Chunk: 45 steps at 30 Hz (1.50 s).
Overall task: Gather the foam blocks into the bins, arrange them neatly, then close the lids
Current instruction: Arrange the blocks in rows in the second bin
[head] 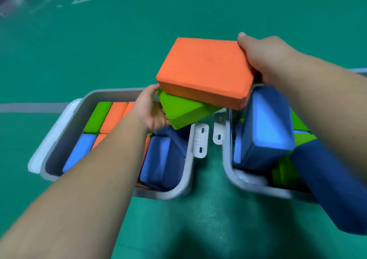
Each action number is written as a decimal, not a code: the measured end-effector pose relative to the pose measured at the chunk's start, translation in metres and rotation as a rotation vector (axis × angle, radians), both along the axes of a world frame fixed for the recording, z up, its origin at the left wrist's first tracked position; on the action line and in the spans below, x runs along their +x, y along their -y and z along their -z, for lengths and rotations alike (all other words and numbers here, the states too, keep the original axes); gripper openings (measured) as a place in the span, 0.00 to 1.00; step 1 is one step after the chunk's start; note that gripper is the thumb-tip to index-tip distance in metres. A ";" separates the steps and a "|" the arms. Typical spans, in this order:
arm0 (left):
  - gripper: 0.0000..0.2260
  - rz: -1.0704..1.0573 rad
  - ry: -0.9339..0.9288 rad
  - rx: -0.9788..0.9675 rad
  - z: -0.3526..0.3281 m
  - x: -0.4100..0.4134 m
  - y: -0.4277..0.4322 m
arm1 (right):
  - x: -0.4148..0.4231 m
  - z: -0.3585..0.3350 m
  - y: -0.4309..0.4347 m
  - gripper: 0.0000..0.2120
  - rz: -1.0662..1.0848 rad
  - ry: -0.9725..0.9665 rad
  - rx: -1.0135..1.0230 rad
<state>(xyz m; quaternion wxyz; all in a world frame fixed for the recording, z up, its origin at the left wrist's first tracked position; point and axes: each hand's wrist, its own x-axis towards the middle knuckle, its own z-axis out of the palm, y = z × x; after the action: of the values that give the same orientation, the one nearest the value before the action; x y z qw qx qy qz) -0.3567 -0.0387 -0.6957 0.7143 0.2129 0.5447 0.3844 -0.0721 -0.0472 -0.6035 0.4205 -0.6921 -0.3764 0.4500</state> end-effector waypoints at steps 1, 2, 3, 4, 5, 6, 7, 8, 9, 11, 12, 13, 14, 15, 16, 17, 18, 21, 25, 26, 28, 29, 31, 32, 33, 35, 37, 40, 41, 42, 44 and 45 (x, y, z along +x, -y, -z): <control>0.31 0.032 -0.056 0.011 -0.001 0.000 -0.002 | -0.002 0.005 0.001 0.26 -0.014 0.034 0.014; 0.29 0.056 -0.095 0.025 -0.004 0.001 -0.004 | -0.003 0.010 0.002 0.28 -0.021 0.066 0.033; 0.25 0.079 -0.122 0.044 -0.009 0.003 -0.005 | -0.004 0.013 0.003 0.30 -0.016 0.092 0.055; 0.22 0.087 -0.156 0.055 -0.013 0.005 -0.006 | -0.004 0.015 0.005 0.32 -0.005 0.108 0.068; 0.20 0.086 -0.193 0.054 -0.018 0.004 -0.007 | -0.004 0.017 0.005 0.33 0.004 0.119 0.086; 0.17 0.075 -0.236 0.051 -0.021 0.003 -0.008 | -0.004 0.018 0.005 0.33 0.012 0.136 0.100; 0.14 0.061 -0.285 0.038 -0.023 0.002 -0.012 | -0.004 0.017 0.006 0.32 0.015 0.162 0.101; 0.14 0.031 -0.338 0.036 -0.026 0.001 -0.016 | -0.004 0.013 0.011 0.31 0.008 0.189 0.094; 0.15 0.007 -0.392 0.048 -0.029 0.000 -0.018 | -0.004 0.008 0.016 0.30 -0.008 0.217 0.086; 0.17 -0.016 -0.395 0.088 -0.030 -0.004 -0.024 | -0.007 0.004 0.022 0.27 -0.022 0.266 0.075; 0.16 -0.018 -0.368 0.106 -0.033 -0.003 -0.022 | -0.007 0.006 0.022 0.25 -0.022 0.272 0.064; 0.14 -0.023 -0.343 0.111 -0.033 -0.003 -0.022 | -0.006 0.007 0.021 0.23 -0.031 0.288 0.046; 0.13 -0.019 -0.331 0.102 -0.031 -0.004 -0.022 | -0.008 0.006 0.023 0.23 -0.040 0.321 0.038; 0.13 0.001 -0.329 0.097 -0.030 -0.005 -0.023 | -0.010 0.005 0.024 0.24 -0.049 0.373 0.032; 0.15 0.031 -0.350 0.084 -0.028 -0.008 -0.026 | -0.011 0.007 0.023 0.26 -0.057 0.411 0.016; 0.18 0.067 -0.374 0.075 -0.029 -0.011 -0.030 | -0.011 0.009 0.019 0.27 -0.069 0.464 0.011; 0.22 0.094 -0.414 0.049 -0.030 -0.015 -0.036 | -0.010 0.011 0.017 0.28 -0.066 0.499 0.014; 0.29 0.168 -0.543 -0.070 -0.043 -0.017 -0.041 | -0.008 0.013 0.011 0.27 -0.056 0.546 0.031; 0.10 0.172 -0.573 -0.049 -0.071 -0.004 -0.020 | -0.010 0.010 0.011 0.24 -0.064 0.564 0.074; 0.08 0.148 -0.527 -0.026 -0.074 -0.002 -0.017 | -0.013 0.010 0.011 0.23 -0.079 0.562 0.084; 0.12 0.033 -0.433 0.030 -0.072 0.000 -0.013 | -0.017 0.012 0.011 0.21 -0.122 0.564 0.100; 0.14 -0.032 -0.398 0.044 -0.069 0.000 -0.010 | -0.019 0.013 0.010 0.20 -0.140 0.574 0.114; 0.16 -0.101 -0.326 0.060 -0.060 -0.003 -0.003 | -0.021 0.015 0.009 0.20 -0.160 0.607 0.129; 0.16 -0.097 -0.318 0.069 -0.056 -0.004 0.003 | -0.022 0.016 0.009 0.20 -0.161 0.627 0.136; 0.16 -0.070 -0.323 0.070 -0.053 -0.005 0.008 | -0.022 0.016 0.009 0.20 -0.165 0.641 0.140; 0.16 -0.014 -0.426 0.071 -0.054 -0.006 0.015 | -0.021 0.016 0.010 0.20 -0.188 0.661 0.138; 0.14 -0.067 -0.495 0.103 -0.065 -0.003 0.016 | -0.019 0.016 0.010 0.20 -0.218 0.693 0.134; 0.12 -0.136 -0.710 0.263 -0.088 0.015 0.016 | -0.012 0.013 0.015 0.20 -0.257 0.757 0.128; 0.10 -0.103 -0.880 0.332 -0.094 0.024 0.018 | -0.009 0.009 0.019 0.20 -0.259 0.776 0.126; 0.09 -0.085 -1.044 0.399 -0.098 0.033 0.020 | -0.005 0.006 0.023 0.19 -0.259 0.795 0.125; 0.17 -0.082 -1.246 0.531 -0.102 0.054 0.025 | 0.004 0.000 0.030 0.17 -0.242 0.827 0.103; 0.19 -0.083 -1.295 0.630 -0.106 0.067 0.030 | 0.011 -0.003 0.032 0.16 -0.228 0.846 0.084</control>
<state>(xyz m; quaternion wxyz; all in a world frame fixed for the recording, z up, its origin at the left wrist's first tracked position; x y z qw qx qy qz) -0.2893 -0.0689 -0.5901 0.1378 0.5729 0.7298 0.3467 -0.0607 -0.0793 -0.6003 0.2047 -0.7517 -0.6075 0.1550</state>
